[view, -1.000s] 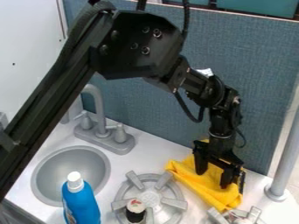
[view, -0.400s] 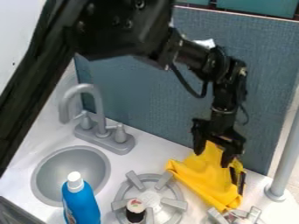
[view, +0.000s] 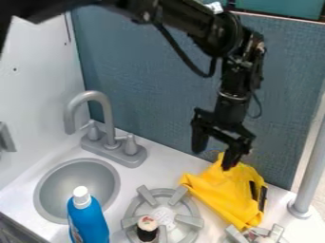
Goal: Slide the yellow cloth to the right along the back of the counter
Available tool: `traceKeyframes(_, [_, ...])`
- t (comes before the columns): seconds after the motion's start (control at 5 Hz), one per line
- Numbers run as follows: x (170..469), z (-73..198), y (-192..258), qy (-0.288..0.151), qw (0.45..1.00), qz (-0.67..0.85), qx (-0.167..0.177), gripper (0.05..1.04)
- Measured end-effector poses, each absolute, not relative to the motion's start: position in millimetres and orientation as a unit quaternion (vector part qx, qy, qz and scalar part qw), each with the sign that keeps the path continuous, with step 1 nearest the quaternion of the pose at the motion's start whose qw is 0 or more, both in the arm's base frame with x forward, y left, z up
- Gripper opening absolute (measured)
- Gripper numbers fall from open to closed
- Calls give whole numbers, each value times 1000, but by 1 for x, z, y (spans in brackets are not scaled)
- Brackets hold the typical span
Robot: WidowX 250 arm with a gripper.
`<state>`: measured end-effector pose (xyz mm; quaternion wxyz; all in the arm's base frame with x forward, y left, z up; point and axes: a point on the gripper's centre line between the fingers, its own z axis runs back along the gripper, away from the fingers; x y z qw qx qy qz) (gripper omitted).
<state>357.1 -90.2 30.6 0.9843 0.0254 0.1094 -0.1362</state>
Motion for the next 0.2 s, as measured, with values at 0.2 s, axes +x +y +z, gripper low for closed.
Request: traceKeyframes(0.2, [314, 35, -103, 138, 973, -180, 35, 1001])
